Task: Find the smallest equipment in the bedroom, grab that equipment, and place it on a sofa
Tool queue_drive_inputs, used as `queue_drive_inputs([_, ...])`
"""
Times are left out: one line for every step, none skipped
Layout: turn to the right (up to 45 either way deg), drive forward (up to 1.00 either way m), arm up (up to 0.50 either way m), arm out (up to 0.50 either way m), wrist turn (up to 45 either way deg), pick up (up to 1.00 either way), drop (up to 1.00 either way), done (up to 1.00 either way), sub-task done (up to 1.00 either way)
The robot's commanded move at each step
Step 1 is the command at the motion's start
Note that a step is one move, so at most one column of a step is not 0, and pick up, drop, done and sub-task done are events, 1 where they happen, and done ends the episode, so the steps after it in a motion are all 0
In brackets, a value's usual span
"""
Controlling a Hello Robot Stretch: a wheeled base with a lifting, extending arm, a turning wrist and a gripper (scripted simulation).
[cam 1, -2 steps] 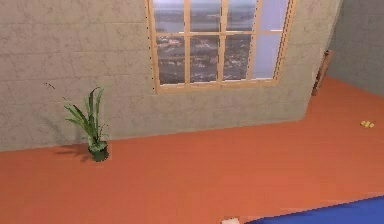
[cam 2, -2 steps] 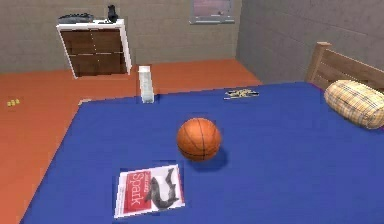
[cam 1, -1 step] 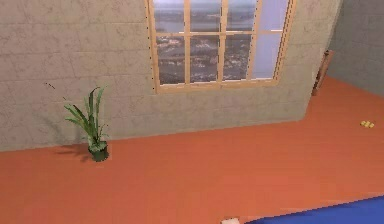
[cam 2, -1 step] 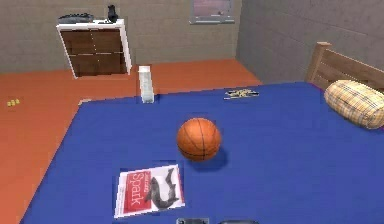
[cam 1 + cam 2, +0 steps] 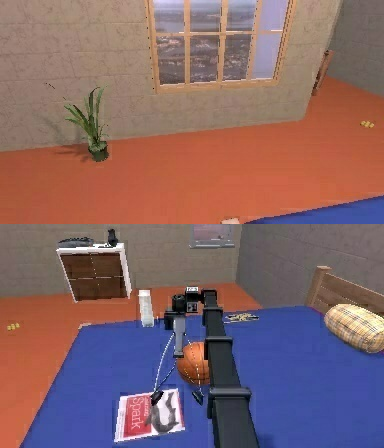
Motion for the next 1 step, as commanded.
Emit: queue_drive_inputs([0.0, 0.0, 0.0, 0.0, 45.0, 0.0, 0.0, 0.0, 0.0])
